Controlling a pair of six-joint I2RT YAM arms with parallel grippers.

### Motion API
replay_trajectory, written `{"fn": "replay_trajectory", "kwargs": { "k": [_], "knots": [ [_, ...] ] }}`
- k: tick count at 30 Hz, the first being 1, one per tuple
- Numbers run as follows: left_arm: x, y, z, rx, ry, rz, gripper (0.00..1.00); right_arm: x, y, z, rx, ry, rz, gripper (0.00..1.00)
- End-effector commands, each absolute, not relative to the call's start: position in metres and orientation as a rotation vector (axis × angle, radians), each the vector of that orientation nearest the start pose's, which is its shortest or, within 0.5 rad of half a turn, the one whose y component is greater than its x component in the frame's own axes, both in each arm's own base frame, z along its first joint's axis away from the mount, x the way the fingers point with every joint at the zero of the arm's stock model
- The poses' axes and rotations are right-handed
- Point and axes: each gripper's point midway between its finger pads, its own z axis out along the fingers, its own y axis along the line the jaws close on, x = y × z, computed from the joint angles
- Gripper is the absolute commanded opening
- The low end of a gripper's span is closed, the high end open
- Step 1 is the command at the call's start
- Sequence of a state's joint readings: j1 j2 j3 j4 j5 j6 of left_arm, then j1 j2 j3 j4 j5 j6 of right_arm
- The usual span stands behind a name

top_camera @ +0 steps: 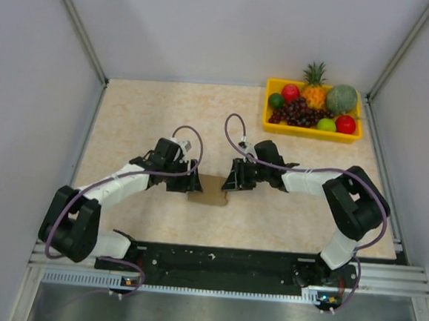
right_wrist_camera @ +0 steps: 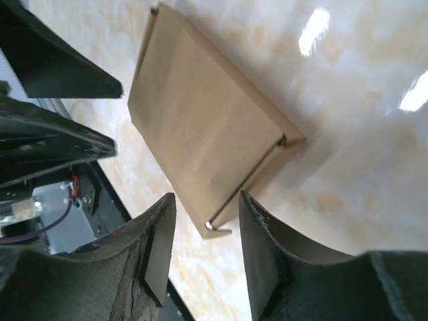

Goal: Fold the paper box

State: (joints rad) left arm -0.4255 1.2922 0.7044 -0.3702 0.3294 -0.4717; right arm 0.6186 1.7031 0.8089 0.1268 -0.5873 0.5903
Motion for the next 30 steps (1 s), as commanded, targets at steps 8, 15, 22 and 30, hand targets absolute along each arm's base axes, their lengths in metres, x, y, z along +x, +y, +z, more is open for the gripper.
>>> {"fn": "replay_trajectory", "kwargs": {
  "k": [8, 15, 22, 30],
  "knots": [
    [0.259, -0.199, 0.049, 0.078, 2.646, -0.787, 0.59, 0.267, 0.311, 0.058, -0.522, 2.461, 1.078, 0.45],
    [0.260, -0.199, 0.044, 0.053, 2.648, -0.824, 0.50, 0.239, 0.298, 0.073, -0.473, 2.405, 1.150, 0.44],
    [0.258, -0.205, 0.043, 0.040, 2.639, -0.898, 0.36, 0.225, 0.300, 0.070, -0.420, 2.390, 1.244, 0.40],
    [0.248, -0.210, 0.046, 0.038, 2.629, -0.971, 0.32, 0.227, 0.304, 0.065, -0.450, 2.384, 1.207, 0.42]
  ]
}}
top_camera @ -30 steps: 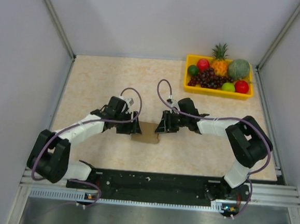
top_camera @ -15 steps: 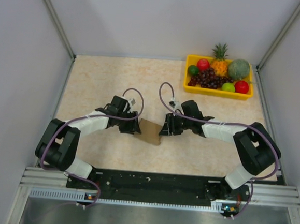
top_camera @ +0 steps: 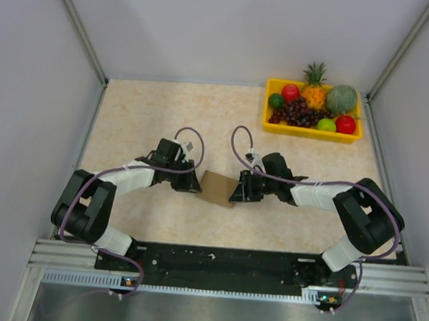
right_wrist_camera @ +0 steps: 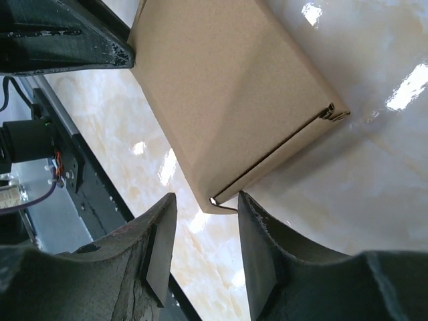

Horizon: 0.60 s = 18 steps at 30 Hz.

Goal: Fold the paper box

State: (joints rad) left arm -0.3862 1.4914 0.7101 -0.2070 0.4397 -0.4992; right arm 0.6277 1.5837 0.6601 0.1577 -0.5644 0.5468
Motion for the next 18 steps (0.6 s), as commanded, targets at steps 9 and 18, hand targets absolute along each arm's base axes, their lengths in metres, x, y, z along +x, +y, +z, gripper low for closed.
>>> {"fn": "replay_trajectory", "kwargs": {
  "k": [9, 18],
  "knots": [
    [0.274, -0.188, 0.061, -0.005, 2.589, -0.907, 0.61, 0.241, 0.301, 0.059, -0.506, 2.398, 1.187, 0.44],
    [0.301, -0.206, 0.054, 0.042, 2.585, -0.995, 0.47, 0.252, 0.313, 0.060, -0.573, 2.389, 1.211, 0.42]
  ]
}}
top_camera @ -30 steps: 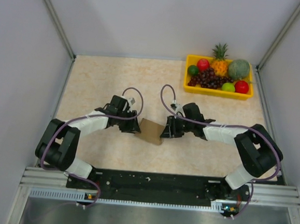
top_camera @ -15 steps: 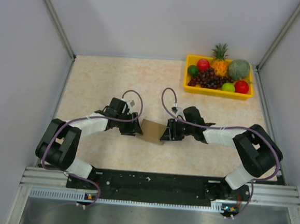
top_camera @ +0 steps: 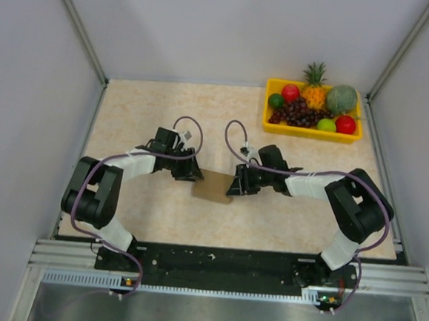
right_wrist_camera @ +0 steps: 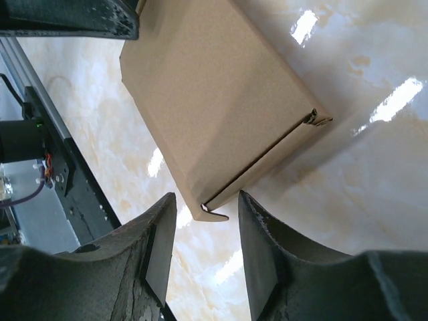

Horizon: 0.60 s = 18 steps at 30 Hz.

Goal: Fold the paper box

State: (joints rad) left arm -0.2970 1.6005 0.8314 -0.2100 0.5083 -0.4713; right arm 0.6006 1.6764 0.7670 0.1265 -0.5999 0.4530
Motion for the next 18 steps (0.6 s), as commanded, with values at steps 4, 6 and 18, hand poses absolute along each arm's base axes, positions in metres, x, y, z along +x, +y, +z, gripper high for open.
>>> {"fn": "replay_trajectory", "kwargs": {
  "k": [4, 6, 18],
  "knots": [
    [0.305, -0.201, 0.049, 0.027, 2.598, -0.944, 0.43, 0.255, 0.314, 0.059, -0.588, 2.393, 1.200, 0.42],
    [0.306, -0.197, 0.047, 0.019, 2.605, -0.910, 0.39, 0.257, 0.315, 0.059, -0.597, 2.390, 1.193, 0.42],
    [0.309, -0.178, 0.041, -0.007, 2.627, -0.738, 0.00, 0.249, 0.299, 0.063, -0.499, 2.426, 1.126, 0.45]
  ]
}}
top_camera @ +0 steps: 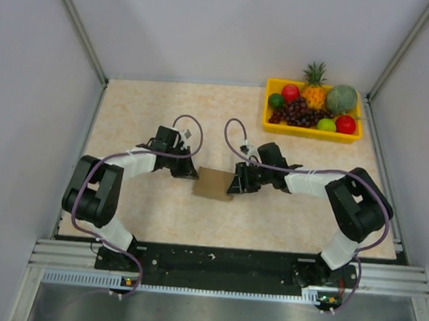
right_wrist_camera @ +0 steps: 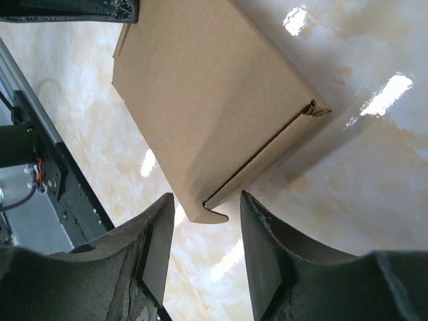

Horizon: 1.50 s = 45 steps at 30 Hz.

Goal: Fold the paper box

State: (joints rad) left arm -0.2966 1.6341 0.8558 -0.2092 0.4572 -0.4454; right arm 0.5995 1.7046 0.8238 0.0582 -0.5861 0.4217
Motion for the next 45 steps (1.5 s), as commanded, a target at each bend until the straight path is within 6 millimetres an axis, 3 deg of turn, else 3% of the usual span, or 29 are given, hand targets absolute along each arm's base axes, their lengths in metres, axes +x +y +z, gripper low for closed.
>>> {"fn": "replay_trajectory", "kwargs": {
  "k": [1, 6, 29, 36, 45],
  "knots": [
    [0.308, -0.178, 0.041, -0.007, 2.629, -0.737, 0.00, 0.249, 0.299, 0.069, -0.497, 2.402, 1.127, 0.45],
    [0.307, -0.181, 0.039, -0.005, 2.635, -0.749, 0.00, 0.242, 0.294, 0.082, -0.493, 2.333, 1.157, 0.46],
    [0.295, -0.184, 0.036, -0.073, 2.624, -0.803, 0.00, 0.238, 0.316, 0.059, -0.522, 2.377, 1.231, 0.33],
    [0.293, -0.183, 0.035, -0.063, 2.626, -0.800, 0.00, 0.249, 0.302, 0.054, -0.573, 2.398, 1.042, 0.36],
    [0.295, -0.183, 0.037, -0.061, 2.623, -0.798, 0.00, 0.253, 0.304, 0.051, -0.615, 2.404, 0.988, 0.39]
  ]
}}
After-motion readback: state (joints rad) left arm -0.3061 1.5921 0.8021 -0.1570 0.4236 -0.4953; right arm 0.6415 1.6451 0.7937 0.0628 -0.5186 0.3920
